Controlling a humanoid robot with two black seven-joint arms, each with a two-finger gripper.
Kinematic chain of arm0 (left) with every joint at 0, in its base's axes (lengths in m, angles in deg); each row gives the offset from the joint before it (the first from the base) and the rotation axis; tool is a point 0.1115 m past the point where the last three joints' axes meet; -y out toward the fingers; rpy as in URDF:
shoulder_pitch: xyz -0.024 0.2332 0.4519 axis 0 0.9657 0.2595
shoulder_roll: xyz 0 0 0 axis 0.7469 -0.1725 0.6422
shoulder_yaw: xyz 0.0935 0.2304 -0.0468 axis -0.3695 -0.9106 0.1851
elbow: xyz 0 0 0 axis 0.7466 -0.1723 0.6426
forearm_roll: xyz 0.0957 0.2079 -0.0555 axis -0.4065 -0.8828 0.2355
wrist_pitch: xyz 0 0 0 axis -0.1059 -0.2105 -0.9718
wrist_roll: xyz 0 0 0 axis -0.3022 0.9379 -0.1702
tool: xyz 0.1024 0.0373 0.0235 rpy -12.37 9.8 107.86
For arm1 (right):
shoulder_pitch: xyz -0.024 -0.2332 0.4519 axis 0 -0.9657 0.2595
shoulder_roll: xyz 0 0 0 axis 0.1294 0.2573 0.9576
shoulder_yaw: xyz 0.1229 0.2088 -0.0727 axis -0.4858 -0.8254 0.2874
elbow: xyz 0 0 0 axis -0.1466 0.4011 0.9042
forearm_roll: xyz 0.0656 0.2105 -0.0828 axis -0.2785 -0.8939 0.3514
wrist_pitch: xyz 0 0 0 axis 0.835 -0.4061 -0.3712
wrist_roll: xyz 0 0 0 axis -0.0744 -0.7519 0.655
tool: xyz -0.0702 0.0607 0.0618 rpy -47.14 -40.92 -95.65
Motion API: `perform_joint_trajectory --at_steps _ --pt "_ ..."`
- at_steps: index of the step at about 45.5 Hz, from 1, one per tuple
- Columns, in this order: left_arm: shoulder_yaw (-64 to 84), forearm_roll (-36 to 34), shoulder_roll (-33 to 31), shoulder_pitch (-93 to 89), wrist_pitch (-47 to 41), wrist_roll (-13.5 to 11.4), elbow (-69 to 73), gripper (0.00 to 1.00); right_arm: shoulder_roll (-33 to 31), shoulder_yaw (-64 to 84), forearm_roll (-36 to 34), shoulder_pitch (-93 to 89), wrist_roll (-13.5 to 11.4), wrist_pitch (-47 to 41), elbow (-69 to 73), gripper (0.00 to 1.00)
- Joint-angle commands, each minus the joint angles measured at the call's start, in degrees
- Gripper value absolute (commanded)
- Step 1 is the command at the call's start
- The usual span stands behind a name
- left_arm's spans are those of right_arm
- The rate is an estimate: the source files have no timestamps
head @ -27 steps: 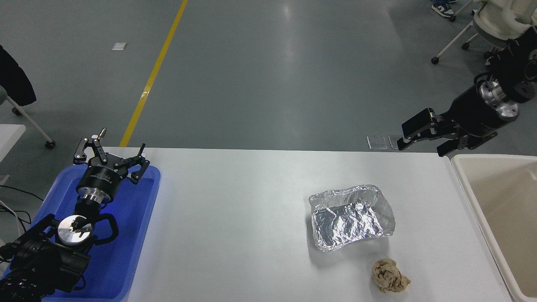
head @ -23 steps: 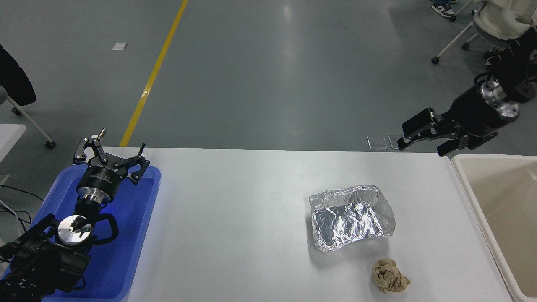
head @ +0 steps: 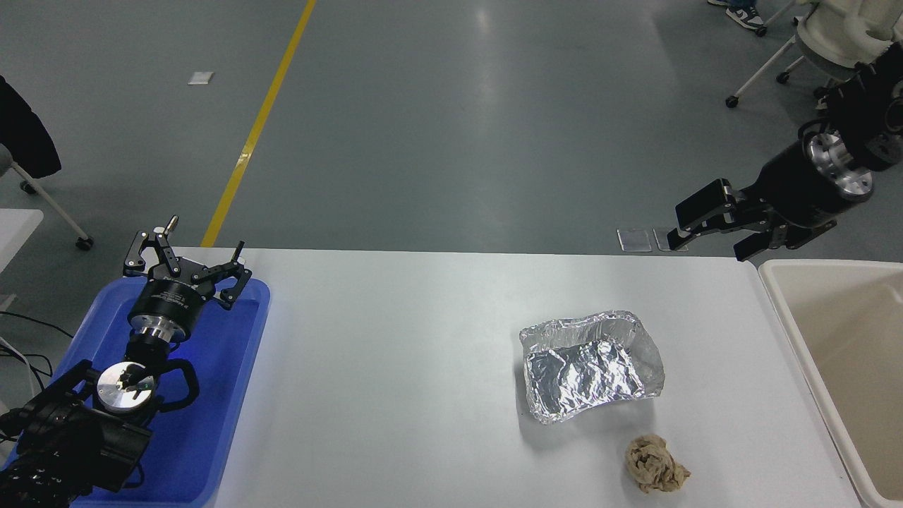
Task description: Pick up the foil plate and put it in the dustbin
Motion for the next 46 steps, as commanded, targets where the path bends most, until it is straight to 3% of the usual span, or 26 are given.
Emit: perform_joint_trajectory --at_steps 1,38,46 --pt "0.0 0.0 0.0 0.0 0.0 0.0 0.0 1.0 0.2 -0.1 0.0 -0.2 0.0 0.0 -0.1 1.0" --pt "0.0 0.0 0.0 0.0 0.0 0.0 0.0 1.0 1.8 -0.3 -0.3 -0.8 0.0 0.0 -0.9 1.0" --pt "0.0 0.0 0.0 0.0 0.0 0.0 0.0 1.0 1.8 -0.6 -7.0 -0.4 0.0 0.0 -0.9 1.0"
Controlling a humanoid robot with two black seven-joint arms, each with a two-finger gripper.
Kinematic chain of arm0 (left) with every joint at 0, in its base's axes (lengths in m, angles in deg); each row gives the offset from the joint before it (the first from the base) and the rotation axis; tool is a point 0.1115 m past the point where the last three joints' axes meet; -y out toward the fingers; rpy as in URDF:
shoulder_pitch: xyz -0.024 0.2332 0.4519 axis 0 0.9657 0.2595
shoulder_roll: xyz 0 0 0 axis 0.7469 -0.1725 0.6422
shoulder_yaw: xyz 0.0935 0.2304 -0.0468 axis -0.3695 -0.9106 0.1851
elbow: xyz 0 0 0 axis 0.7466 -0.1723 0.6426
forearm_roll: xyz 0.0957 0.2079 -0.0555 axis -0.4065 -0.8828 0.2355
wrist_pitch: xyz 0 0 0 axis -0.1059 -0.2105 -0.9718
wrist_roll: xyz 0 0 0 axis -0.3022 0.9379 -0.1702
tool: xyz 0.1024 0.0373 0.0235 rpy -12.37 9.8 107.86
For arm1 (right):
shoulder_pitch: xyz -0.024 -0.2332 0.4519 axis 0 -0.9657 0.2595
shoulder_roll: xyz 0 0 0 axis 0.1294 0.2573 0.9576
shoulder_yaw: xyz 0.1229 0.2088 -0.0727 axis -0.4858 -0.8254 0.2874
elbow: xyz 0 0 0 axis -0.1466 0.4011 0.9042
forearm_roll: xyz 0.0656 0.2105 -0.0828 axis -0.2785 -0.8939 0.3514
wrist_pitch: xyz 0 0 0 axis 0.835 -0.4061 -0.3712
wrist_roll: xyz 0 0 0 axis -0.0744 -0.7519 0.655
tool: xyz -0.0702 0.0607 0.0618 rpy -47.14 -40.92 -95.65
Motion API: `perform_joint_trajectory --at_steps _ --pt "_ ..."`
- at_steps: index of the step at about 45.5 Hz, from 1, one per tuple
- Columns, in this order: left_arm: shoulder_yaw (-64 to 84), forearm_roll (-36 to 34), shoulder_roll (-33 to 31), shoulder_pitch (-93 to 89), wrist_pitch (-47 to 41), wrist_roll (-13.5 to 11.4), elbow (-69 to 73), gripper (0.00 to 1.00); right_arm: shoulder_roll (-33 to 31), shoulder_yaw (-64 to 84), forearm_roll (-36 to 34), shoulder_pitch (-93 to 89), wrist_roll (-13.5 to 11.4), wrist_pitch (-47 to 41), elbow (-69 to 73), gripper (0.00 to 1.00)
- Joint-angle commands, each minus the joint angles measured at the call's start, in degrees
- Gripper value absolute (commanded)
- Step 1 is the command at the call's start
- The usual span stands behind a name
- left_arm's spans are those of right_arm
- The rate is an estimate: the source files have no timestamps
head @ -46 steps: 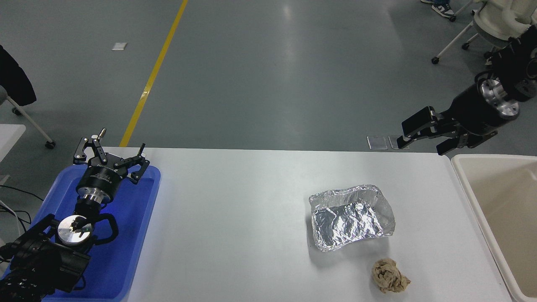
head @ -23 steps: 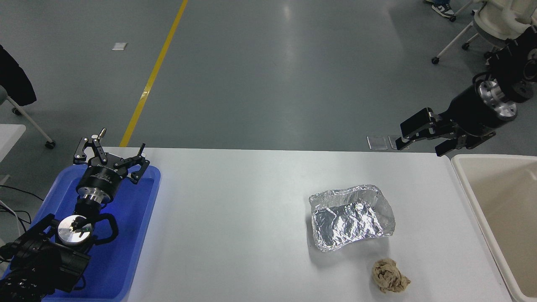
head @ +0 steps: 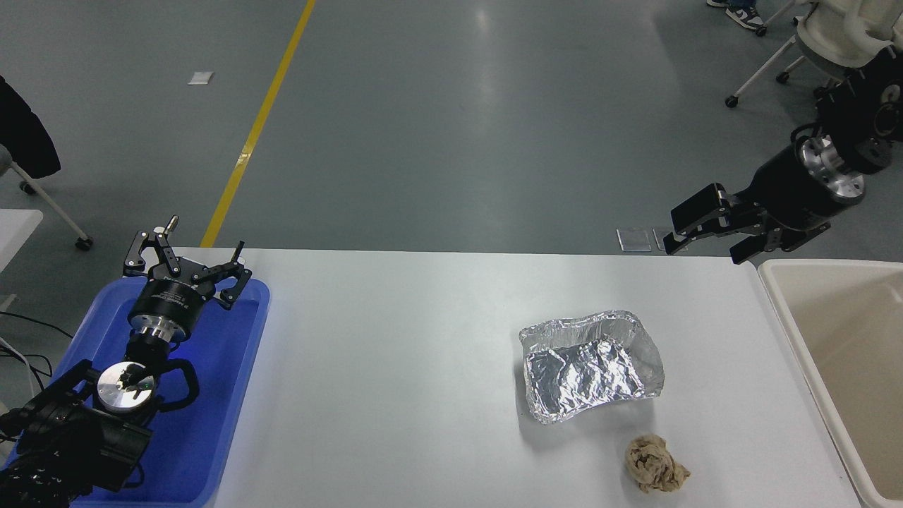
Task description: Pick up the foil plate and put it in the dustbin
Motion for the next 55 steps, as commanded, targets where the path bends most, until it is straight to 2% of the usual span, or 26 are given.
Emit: perform_joint_trajectory --at_steps 1,37,50,55 --pt "0.0 0.0 0.0 0.0 0.0 0.0 0.0 1.0 0.2 -0.2 -6.2 0.4 0.0 0.0 0.0 1.0" --pt "0.0 0.0 0.0 0.0 0.0 0.0 0.0 1.0 0.9 -1.9 -7.0 4.0 0.0 0.0 -0.2 1.0" --pt "0.0 0.0 0.0 0.0 0.0 0.0 0.0 1.0 3.3 -1.3 -5.8 -10.5 -0.1 0.0 -7.8 1.0" --pt "0.0 0.0 0.0 0.0 0.0 0.0 0.0 1.0 3.6 -1.3 -5.7 -15.4 -0.2 2.5 -10.2 1.0"
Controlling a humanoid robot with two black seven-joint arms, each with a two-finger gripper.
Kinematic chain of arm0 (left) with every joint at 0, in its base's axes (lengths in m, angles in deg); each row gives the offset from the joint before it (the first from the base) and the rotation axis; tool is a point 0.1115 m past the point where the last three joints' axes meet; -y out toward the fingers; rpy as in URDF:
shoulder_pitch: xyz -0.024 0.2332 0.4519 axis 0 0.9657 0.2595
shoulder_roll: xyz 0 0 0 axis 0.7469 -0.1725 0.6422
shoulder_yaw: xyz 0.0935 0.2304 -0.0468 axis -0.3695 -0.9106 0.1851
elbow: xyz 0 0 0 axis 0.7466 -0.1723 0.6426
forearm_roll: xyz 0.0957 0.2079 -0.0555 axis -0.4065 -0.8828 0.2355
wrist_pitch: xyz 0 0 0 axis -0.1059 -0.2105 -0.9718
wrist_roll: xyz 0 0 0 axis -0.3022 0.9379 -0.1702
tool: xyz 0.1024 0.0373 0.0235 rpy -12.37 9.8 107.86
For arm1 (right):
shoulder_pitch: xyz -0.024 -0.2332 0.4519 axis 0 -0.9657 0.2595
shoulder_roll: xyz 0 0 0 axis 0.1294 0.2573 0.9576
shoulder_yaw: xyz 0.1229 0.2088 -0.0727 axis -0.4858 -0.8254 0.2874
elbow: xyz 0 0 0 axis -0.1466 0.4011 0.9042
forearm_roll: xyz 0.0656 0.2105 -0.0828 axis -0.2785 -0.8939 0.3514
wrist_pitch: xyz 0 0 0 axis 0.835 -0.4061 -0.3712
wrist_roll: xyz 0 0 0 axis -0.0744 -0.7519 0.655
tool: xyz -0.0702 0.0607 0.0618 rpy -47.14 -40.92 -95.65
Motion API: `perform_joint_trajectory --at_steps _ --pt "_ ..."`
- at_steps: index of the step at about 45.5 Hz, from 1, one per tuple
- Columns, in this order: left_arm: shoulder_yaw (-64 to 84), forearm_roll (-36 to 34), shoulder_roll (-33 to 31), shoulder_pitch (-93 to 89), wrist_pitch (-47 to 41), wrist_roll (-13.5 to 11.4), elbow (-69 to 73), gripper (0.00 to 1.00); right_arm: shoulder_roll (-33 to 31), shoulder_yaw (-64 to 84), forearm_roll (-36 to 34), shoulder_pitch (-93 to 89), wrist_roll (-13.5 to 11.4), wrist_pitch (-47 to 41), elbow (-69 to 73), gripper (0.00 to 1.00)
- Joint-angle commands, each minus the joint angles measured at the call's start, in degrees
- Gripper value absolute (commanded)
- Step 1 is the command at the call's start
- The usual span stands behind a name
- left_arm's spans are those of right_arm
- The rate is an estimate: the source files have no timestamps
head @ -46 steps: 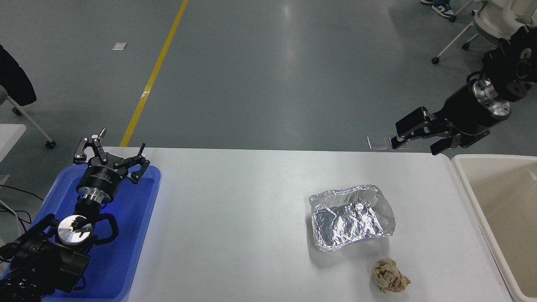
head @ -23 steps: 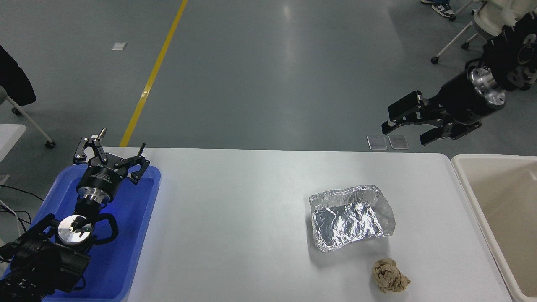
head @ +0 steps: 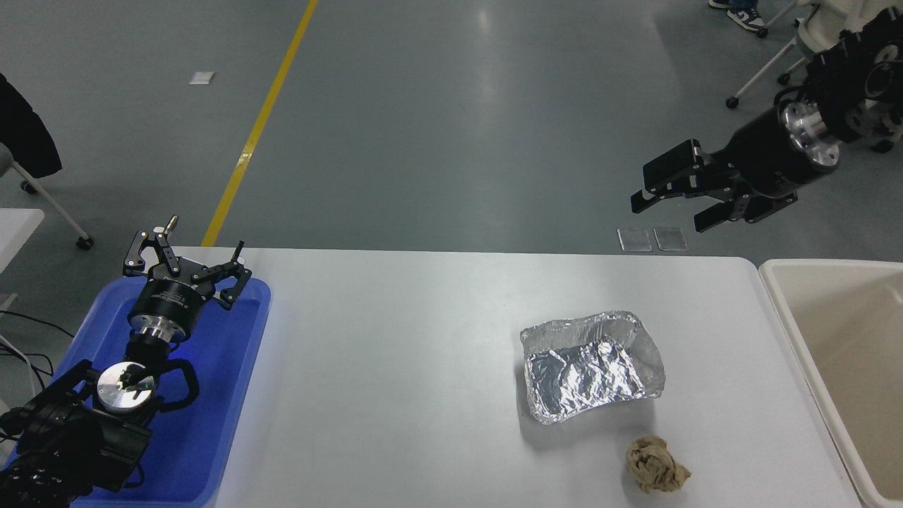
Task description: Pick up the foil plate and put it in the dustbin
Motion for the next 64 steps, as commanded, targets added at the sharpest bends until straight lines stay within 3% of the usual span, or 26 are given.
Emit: perform_joint_trajectory --at_steps 1,16,38,48,64 --pt "0.0 0.0 0.0 0.0 0.0 0.0 0.0 1.0 1.5 0.0 0.6 -10.9 -0.1 2.4 -5.4 1.0" --pt "0.0 0.0 0.0 0.0 0.0 0.0 0.0 1.0 5.8 -0.7 0.5 -22.8 -0.1 13.6 -10.3 1.0" --pt "0.0 0.0 0.0 0.0 0.0 0.0 0.0 1.0 12.0 -0.7 0.6 -33.4 -0.1 17.1 -19.8 1.0" --pt "0.0 0.0 0.0 0.0 0.0 0.0 0.0 1.0 13.8 -0.8 0.5 -37.6 -0.1 25.6 -20.4 1.0" --pt "0.0 0.0 0.0 0.0 0.0 0.0 0.0 1.0 15.9 -0.8 -0.3 -43.5 -0.2 29.1 -26.6 1.0"
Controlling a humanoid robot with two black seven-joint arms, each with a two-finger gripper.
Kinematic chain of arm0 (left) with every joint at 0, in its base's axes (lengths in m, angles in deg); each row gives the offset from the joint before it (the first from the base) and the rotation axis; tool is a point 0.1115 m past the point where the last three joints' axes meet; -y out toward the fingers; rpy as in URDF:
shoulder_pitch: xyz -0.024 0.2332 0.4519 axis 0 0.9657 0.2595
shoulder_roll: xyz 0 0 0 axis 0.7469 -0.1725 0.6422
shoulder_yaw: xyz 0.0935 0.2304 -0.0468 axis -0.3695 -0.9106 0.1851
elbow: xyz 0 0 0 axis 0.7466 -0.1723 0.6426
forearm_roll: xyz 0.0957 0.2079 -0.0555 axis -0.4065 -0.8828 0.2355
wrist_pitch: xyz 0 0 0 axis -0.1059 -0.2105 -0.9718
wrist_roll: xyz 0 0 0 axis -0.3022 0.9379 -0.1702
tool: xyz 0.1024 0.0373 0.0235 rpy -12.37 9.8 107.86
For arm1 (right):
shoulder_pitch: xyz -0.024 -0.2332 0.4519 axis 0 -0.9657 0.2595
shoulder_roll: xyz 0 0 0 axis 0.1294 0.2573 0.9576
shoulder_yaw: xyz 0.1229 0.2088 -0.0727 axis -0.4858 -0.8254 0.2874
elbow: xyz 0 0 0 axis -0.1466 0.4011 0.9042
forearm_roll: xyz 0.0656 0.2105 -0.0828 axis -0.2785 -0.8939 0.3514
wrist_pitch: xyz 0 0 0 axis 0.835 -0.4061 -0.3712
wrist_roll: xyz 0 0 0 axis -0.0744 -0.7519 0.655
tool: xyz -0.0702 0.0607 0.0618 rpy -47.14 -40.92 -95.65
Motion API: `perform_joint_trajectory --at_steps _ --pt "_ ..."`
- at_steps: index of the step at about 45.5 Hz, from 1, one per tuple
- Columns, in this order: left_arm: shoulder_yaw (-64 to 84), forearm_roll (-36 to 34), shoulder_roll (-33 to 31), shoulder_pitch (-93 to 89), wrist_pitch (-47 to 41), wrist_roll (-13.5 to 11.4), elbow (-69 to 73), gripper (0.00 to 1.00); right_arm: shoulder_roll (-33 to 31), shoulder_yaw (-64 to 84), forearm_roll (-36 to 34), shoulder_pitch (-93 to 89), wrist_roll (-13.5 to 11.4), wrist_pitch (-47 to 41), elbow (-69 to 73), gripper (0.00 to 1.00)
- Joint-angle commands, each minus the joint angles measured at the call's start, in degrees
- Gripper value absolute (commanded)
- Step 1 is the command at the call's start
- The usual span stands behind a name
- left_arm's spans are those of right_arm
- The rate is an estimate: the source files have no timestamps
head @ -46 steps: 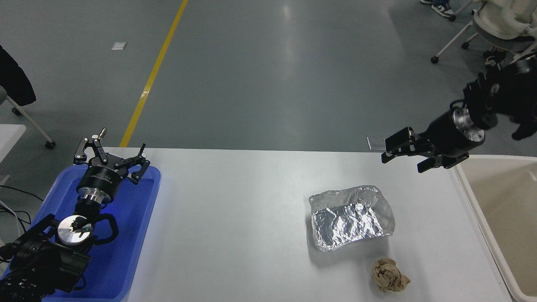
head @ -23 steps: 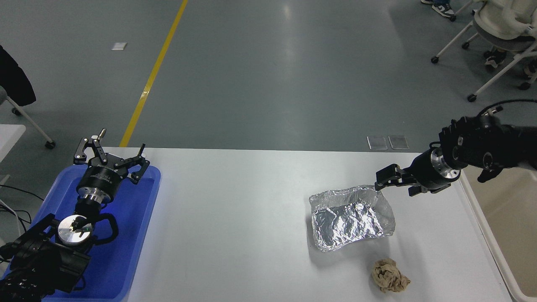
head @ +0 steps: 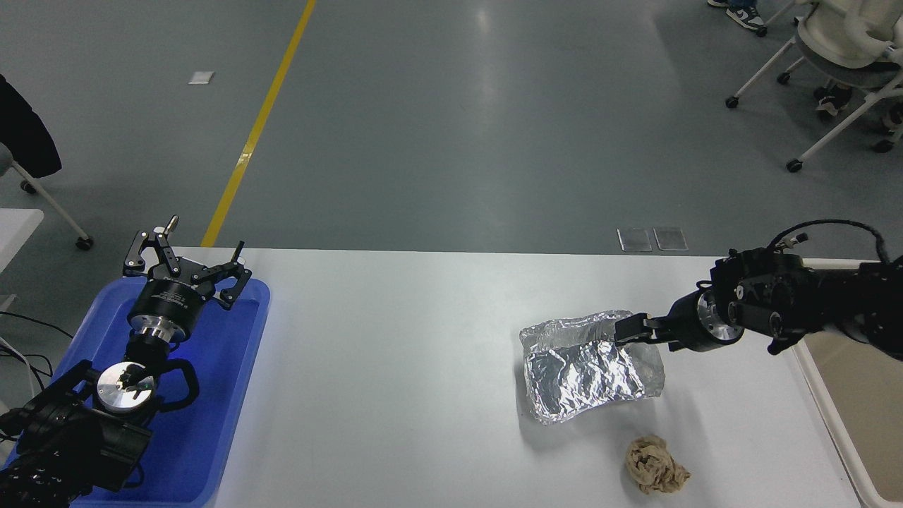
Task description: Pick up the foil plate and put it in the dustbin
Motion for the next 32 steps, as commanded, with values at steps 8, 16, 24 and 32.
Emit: perform_joint_trajectory --at_steps 8,16,24,32 --pt "0.0 0.0 0.0 0.0 0.0 0.0 0.0 1.0 1.9 0.0 -0.7 -6.0 0.0 3.2 -7.5 1.0" --pt "0.0 0.0 0.0 0.0 0.0 0.0 0.0 1.0 2.5 0.0 -0.6 -6.5 0.0 3.2 -7.6 1.0" --pt "0.0 0.0 0.0 0.0 0.0 0.0 0.0 1.0 3.2 0.0 -0.6 -6.9 0.0 3.3 -7.6 0.99" --pt "0.0 0.0 0.0 0.0 0.0 0.0 0.0 1.0 3.8 -0.1 -0.8 -7.4 -0.1 6.0 -7.6 0.96"
